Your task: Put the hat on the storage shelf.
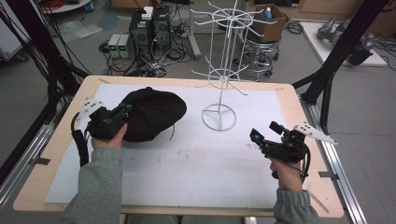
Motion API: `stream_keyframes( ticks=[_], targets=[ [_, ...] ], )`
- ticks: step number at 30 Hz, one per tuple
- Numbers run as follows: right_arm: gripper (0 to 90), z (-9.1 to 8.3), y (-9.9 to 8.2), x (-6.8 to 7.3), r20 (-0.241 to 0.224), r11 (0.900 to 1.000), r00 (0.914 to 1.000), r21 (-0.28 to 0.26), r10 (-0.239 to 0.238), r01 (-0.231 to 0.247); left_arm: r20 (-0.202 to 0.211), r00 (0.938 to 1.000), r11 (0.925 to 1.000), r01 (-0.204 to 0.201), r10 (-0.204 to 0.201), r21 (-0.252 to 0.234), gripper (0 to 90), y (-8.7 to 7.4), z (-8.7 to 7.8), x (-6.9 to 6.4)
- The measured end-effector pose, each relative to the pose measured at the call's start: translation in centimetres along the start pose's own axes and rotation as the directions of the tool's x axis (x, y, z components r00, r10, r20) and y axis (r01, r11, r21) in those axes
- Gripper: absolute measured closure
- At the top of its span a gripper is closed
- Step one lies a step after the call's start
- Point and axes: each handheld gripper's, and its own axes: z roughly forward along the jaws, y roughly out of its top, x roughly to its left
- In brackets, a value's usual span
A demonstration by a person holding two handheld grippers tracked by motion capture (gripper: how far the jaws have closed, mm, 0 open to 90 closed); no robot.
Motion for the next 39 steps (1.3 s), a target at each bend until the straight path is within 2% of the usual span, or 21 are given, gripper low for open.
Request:
stream_keyframes(
  ticks=[4,8,10,12,15,19,21,22,24,25,26,28,29,30,32,33,35,37,39],
  targets=[
    [1.0,0.0,0.1,0.1,-0.004,1.0,1.0,-0.004,0.003,-0.003,-0.001,0.9996,0.998,0.03,-0.03,-0.055,86.5,1.0,-0.4,-0.4],
    [1.0,0.0,0.1,0.1,-0.006,1.0,1.0,-0.004,0.003,-0.003,0.01,0.9962,0.9898,0.087,-0.087,-0.112,86.5,1.7,-0.5,-0.8],
    [1.0,-0.1,0.1,0.1,-0.009,1.0,1.0,-0.007,0.002,-0.002,0.013,0.9934,0.9823,0.115,-0.114,-0.148,86.5,1.9,-0.6,-0.9],
    [1.0,-0.1,0.1,0.2,-0.01,0.9999,0.9999,-0.009,0.006,-0.006,0.019,0.9895,0.9692,0.144,-0.143,-0.199,86.6,2.1,-0.8,-1.2],
    [1.0,-0.2,0.2,0.1,-0.013,0.9999,0.9999,-0.016,0.005,-0.006,0.029,0.9881,0.955,0.153,-0.151,-0.254,86.6,2.7,-1.1,-1.8],
    [1.0,-0.2,0.2,0.1,-0.014,0.9998,0.9998,-0.014,0.012,-0.012,0.053,0.9829,0.9345,0.184,-0.176,-0.305,86.6,3.8,-1.5,-2.5],
    [1.0,-0.2,0.2,0.1,-0.016,0.9998,0.9998,-0.015,0.013,-0.013,0.076,0.9735,0.9174,0.229,-0.216,-0.326,86.6,4.4,-1.6,-2.5],
    [1.0,-0.2,0.2,0.1,-0.017,0.9998,0.9998,-0.018,0.009,-0.009,0.092,0.9649,0.9074,0.263,-0.246,-0.328,86.6,4.5,-1.6,-2.3],
    [1.0,-0.2,0.2,0.1,-0.02,0.9997,0.9997,-0.021,0.014,-0.014,0.127,0.9404,0.8766,0.34,-0.315,-0.341,86.7,4.7,-1.5,-1.9],
    [1.0,-0.3,0.2,0.1,-0.023,0.9997,0.9996,-0.021,0.015,-0.016,0.133,0.9318,0.8638,0.363,-0.338,-0.349,86.7,4.9,-1.5,-1.9],
    [1.0,-0.3,0.3,0.2,-0.024,0.9996,0.9996,-0.023,0.018,-0.018,0.137,0.926,0.8526,0.377,-0.352,-0.361,86.7,5.1,-1.6,-1.9],
    [1.0,-0.4,0.3,0.2,-0.029,0.9994,0.9994,-0.028,0.02,-0.021,0.15,0.9205,0.8413,0.391,-0.361,-0.374,86.6,5.6,-1.6,-1.9],
    [1.0,-0.4,0.4,0.2,-0.031,0.9993,0.9993,-0.031,0.02,-0.021,0.157,0.9199,0.836,0.392,-0.359,-0.384,86.5,5.8,-1.6,-1.9],
    [1.0,-0.5,0.4,0.1,-0.034,0.9992,0.9992,-0.033,0.021,-0.022,0.16,0.9155,0.8267,0.402,-0.369,-0.394,86.6,6.1,-1.6,-2.0],
    [1.0,-0.6,0.5,0.1,-0.037,0.999,0.999,-0.034,0.026,-0.027,0.18,0.903,0.8063,0.429,-0.39,-0.407,86.6,6.5,-1.7,-2.1],
    [1.0,-0.6,0.5,0.1,-0.036,0.9989,0.9991,-0.039,0.023,-0.025,0.182,0.8993,0.798,0.437,-0.398,-0.415,86.6,6.8,-1.7,-2.2],
    [1.0,-0.7,0.5,0.0,-0.038,0.9988,0.999,-0.042,0.024,-0.025,0.197,0.8991,0.7976,0.438,-0.391,-0.415,86.5,7.4,-1.7,-2.2],
    [1.0,-0.9,0.6,0.0,-0.037,0.9988,0.9991,-0.044,0.022,-0.024,0.186,0.9008,0.7942,0.434,-0.393,-0.425,86.6,7.9,-1.6,-2.1],
    [1.0,-1.0,0.7,-0.1,-0.036,0.9987,0.9992,-0.047,0.017,-0.019,0.191,0.8932,0.7818,0.449,-0.407,-0.433,86.6,8.5,-1.6,-2.0]
  ],
)
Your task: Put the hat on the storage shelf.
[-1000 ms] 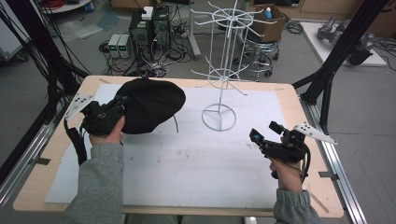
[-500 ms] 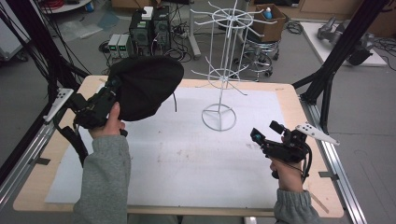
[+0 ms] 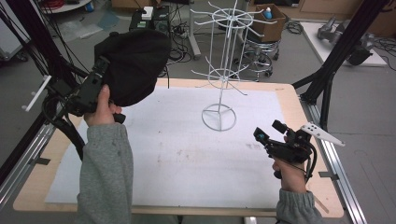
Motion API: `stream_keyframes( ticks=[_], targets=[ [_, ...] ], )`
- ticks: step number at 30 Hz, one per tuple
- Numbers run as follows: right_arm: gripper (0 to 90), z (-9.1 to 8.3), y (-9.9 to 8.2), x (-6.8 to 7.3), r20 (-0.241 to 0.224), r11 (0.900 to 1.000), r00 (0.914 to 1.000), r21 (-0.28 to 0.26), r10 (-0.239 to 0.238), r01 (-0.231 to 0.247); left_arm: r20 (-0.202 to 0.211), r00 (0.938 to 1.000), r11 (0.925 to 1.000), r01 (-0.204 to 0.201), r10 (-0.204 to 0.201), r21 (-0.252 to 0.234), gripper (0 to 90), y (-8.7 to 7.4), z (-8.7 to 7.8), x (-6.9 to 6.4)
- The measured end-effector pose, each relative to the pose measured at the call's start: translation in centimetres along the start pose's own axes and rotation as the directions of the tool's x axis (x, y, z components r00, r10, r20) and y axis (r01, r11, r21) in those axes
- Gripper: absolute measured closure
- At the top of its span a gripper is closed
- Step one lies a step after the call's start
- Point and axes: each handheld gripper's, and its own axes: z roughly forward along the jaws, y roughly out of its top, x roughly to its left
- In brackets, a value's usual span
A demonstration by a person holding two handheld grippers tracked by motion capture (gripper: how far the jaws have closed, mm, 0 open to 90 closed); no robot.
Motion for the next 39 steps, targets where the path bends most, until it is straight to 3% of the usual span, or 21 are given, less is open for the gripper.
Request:
stream_keyframes(
  ticks=[2,9,13,16,24,39],
  targets=[
    [1.0,-0.1,0.1,0.0,0.002,1.0,1.0,-0.002,-0.005,0.005,0.015,0.9998,0.9999,0.014,-0.014,-0.003,86.6,0.5,0.4,-0.4],
    [2.5,-0.1,0.2,-0.1,-0.01,0.9999,0.9999,-0.011,-0.003,0.003,0.039,0.9991,0.9998,-0.018,0.018,-0.013,86.6,1.4,2.0,-2.9],
    [2.5,-0.1,0.1,0.0,-0.011,1.0,0.9999,-0.007,0.0,0.0,0.077,0.9965,0.9993,-0.03,0.031,-0.022,86.7,1.7,3.0,-4.7],
    [2.5,0.0,0.1,-0.1,-0.013,1.0,0.9999,-0.002,-0.004,0.004,0.108,0.994,0.9995,-0.01,0.013,-0.031,86.7,2.0,3.8,-6.0],
    [2.5,-0.3,0.2,-0.3,-0.029,0.9997,0.9994,-0.015,0.018,-0.019,0.142,0.9893,0.9989,-0.029,0.034,-0.037,86.7,1.7,5.8,-8.9],
    [2.5,-0.7,0.5,-0.7,-0.047,0.9986,0.9984,-0.04,0.032,-0.034,0.122,0.99,0.9974,-0.069,0.071,-0.019,86.5,-1.4,7.3,-9.9]
  ],
)
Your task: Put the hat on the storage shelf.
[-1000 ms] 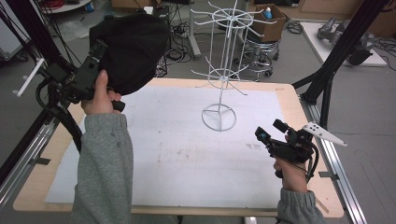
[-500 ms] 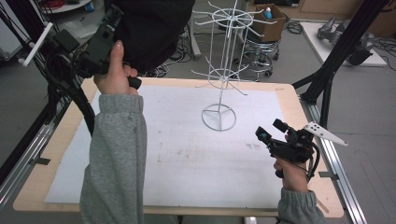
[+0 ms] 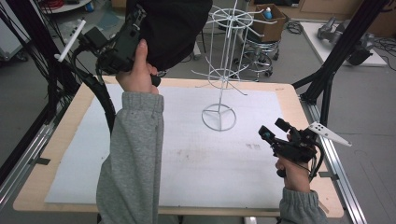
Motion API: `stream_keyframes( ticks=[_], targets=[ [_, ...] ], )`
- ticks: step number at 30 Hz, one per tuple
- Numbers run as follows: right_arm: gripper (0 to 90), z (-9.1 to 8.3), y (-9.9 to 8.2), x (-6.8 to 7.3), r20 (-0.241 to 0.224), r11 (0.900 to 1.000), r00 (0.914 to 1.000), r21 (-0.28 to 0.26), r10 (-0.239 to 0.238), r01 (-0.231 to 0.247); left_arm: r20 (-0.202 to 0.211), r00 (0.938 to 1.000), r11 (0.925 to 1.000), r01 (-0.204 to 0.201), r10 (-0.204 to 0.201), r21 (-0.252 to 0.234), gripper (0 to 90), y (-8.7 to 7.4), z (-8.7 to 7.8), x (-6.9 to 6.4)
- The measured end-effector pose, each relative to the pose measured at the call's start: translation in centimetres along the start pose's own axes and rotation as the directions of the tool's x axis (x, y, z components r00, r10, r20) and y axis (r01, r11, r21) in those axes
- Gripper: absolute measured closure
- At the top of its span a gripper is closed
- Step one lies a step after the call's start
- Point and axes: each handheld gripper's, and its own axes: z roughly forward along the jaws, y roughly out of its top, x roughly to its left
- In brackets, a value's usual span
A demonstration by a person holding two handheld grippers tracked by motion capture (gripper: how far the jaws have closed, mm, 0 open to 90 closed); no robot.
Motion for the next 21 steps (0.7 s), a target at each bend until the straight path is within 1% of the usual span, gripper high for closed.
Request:
stream_keyframes(
  ticks=[5,7,11,14,17,18,21],
  targets=[
    [2.5,-0.2,0.1,-0.1,0.007,0.9999,1.0,-0.011,0.004,-0.003,-0.002,0.9999,0.9998,-0.014,0.014,-0.011,86.5,-1.1,-0.3,-0.1],
    [2.5,-0.2,0.1,0.0,0.006,0.9999,1.0,-0.009,0.004,-0.004,-0.012,0.9994,0.9994,-0.032,0.032,-0.013,86.5,-1.4,-0.4,-0.2],
    [2.5,-0.2,0.1,0.0,0.008,0.9999,0.9999,-0.008,0.006,-0.006,-0.02,0.9984,0.9984,-0.054,0.054,-0.016,86.5,-1.8,-0.7,-0.1],
    [2.5,-0.2,0.1,-0.1,0.011,1.0,0.9999,-0.007,0.003,-0.003,-0.021,0.9979,0.9977,-0.063,0.062,-0.027,86.5,-2.2,-1.0,0.0],
    [2.5,-0.2,0.0,-0.1,0.011,1.0,0.9999,-0.007,0.002,-0.002,-0.032,0.997,0.9973,-0.071,0.07,-0.019,86.4,-2.7,-1.3,0.1],
    [2.5,-0.2,0.0,-0.1,0.011,1.0,0.9999,-0.006,0.0,0.0,-0.036,0.997,0.9973,-0.07,0.069,-0.021,86.5,-2.8,-1.5,0.1],
    [2.5,-0.1,0.0,0.0,0.013,1.0,0.9999,-0.003,0.001,0.0,-0.035,0.9959,0.9961,-0.085,0.084,-0.025,86.4,-3.4,-1.9,-0.2]
  ],
)
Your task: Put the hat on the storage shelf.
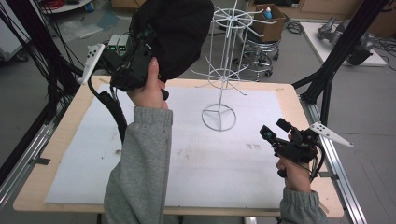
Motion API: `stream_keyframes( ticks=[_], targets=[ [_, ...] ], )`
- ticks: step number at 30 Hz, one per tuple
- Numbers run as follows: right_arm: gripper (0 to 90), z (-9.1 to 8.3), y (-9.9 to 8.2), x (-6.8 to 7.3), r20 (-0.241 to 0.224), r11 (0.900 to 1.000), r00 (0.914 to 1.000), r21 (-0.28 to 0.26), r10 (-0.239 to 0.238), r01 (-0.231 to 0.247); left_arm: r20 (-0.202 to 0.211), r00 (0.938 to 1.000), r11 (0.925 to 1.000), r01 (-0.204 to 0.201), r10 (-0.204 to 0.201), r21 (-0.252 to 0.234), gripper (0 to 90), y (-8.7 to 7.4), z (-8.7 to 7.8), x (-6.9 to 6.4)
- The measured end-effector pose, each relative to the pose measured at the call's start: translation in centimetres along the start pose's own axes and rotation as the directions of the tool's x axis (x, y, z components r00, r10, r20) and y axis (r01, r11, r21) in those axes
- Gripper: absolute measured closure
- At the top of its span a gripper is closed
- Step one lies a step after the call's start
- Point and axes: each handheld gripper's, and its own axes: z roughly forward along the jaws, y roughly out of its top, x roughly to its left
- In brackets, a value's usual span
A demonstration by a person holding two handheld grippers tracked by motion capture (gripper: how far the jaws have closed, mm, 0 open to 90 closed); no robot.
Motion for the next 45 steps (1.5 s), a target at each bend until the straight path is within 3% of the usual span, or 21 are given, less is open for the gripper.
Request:
stream_keyframes(
  ticks=[6,8,16,24,29,38,42,45],
  targets=[
    [2.5,0.0,0.0,0.0,0.001,1.0,1.0,0.0,-0.003,0.003,0.004,0.9997,0.9994,-0.022,0.022,-0.027,86.3,-0.9,-1.1,-0.7],
    [2.5,0.0,0.0,0.0,0.0,1.0,1.0,-0.001,-0.002,0.002,-0.012,0.9989,0.9988,-0.045,0.044,-0.02,86.4,-1.1,-1.2,-0.8],
    [2.5,0.1,-0.1,0.2,-0.003,1.0,1.0,0.0,-0.002,0.002,-0.047,0.9972,0.9979,-0.057,0.059,0.032,86.4,-3.1,-1.3,0.1],
    [2.5,0.2,-0.1,0.1,0.0,1.0,1.0,0.002,-0.006,0.006,-0.049,0.9957,0.9933,-0.074,0.078,0.089,86.2,-5.1,-1.6,0.5],
    [2.5,0.1,-0.1,0.2,0.001,1.0,1.0,0.005,-0.001,0.001,-0.047,0.9965,0.9905,-0.063,0.069,0.122,86.0,-6.3,-1.4,1.0],
    [2.5,0.1,-0.1,0.0,0.003,1.0,1.0,0.0,0.0,0.0,-0.033,0.9968,0.9885,-0.067,0.073,0.136,84.6,-6.8,-1.2,0.9],
    [2.5,0.0,-0.1,0.0,0.002,1.0,1.0,0.002,0.003,-0.003,-0.008,0.9976,0.991,-0.067,0.069,0.115,82.0,-6.6,-1.3,0.9],
    [2.5,0.0,-0.1,0.0,0.004,1.0,1.0,0.001,0.002,-0.002,-0.008,0.9973,0.9876,-0.071,0.073,0.14,82.0,-6.8,-1.2,1.0]
  ],
)
